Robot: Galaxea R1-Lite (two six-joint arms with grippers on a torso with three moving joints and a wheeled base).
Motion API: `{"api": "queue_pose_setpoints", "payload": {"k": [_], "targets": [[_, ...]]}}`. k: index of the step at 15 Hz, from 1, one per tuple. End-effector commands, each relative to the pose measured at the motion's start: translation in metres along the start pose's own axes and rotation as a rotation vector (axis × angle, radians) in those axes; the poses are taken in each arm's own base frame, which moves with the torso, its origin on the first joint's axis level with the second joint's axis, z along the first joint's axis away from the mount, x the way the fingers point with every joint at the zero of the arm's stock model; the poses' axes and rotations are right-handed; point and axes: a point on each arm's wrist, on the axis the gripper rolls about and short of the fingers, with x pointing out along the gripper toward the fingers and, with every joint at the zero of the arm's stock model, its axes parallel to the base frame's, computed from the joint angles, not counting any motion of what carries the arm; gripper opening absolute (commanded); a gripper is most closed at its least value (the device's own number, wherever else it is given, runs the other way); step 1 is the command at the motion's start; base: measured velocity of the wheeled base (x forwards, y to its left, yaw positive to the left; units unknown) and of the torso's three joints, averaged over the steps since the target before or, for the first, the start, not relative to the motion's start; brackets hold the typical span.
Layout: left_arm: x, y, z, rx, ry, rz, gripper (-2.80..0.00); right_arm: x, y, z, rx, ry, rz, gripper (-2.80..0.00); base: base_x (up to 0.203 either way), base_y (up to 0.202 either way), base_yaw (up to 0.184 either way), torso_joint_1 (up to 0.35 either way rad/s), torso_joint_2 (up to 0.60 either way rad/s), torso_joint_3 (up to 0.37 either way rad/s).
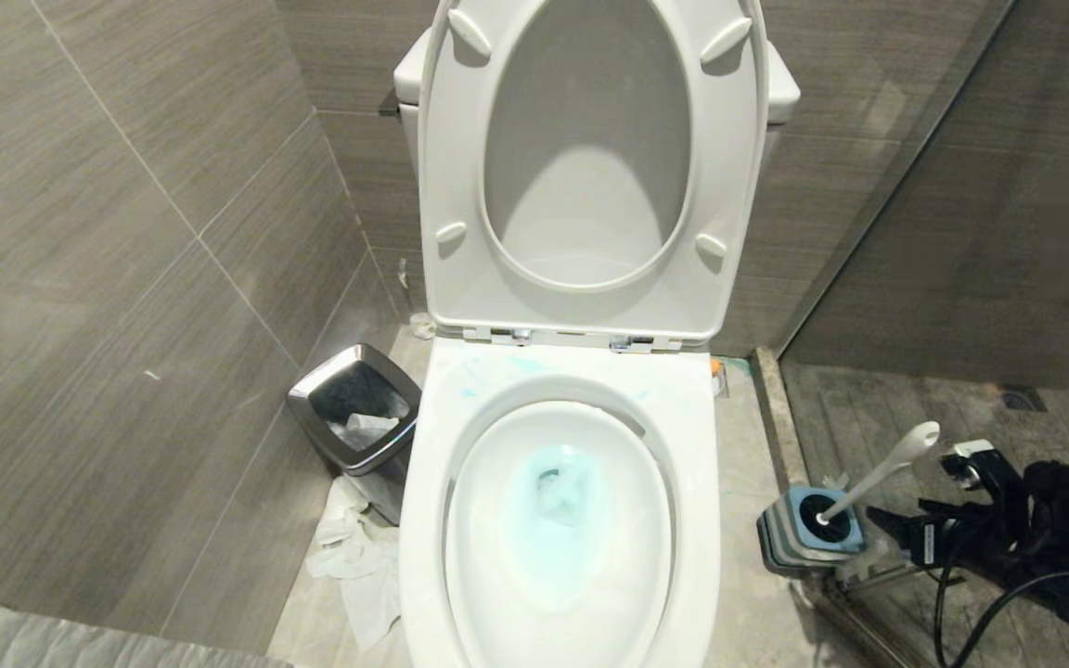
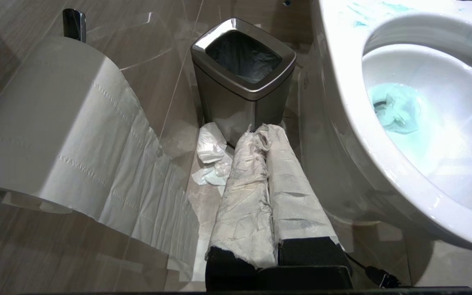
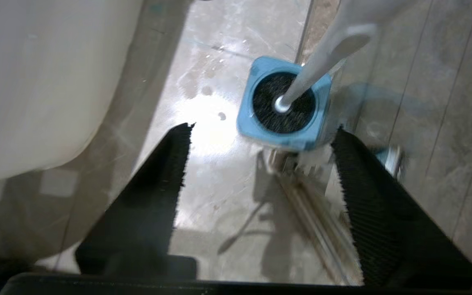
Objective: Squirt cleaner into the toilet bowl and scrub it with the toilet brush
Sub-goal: Put the toilet brush back, then flush the toilet
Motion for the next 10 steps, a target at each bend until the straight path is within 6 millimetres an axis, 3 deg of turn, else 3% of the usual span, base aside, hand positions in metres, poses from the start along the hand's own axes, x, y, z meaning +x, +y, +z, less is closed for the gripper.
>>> {"api": "queue_pose_setpoints", "payload": {"k": [1,5,6,7,10], "targets": [[0.001,0.0,-0.002,0.0,0.007,0.001,-2.8,-0.028,0.008,0.012,-0.019,-0.046,-0.003,0.0,0.0,0.0,0.0,0.0,0.0,0.0],[0.001,0.0,-0.002,-0.001,0.007,0.001,-2.8,-0.096,0.03,0.021,-0.03,-0.14,0.035,0.0,0.0,0.0,0.0,0.0,0.0,0.0],[0.001,0.0,-0.002,-0.001,0.007,0.001,-2.8,-0.115,0.037,0.023,-0.037,-0.181,0.038,-0.47,0.0,0.0,0.0,0.0,0.0,0.0],[0.001,0.0,-0.002,0.0,0.007,0.001,-2.8,-0.132,0.042,0.025,-0.046,-0.225,0.034,-2.8,0.0,0.0,0.0,0.0,0.0,0.0],[0.001,0.0,-0.002,-0.001,0.007,0.001,-2.8,-0.169,0.053,0.033,-0.067,-0.358,0.0,-2.8,0.0,0.0,0.0,0.0,0.0,0.0]]}}
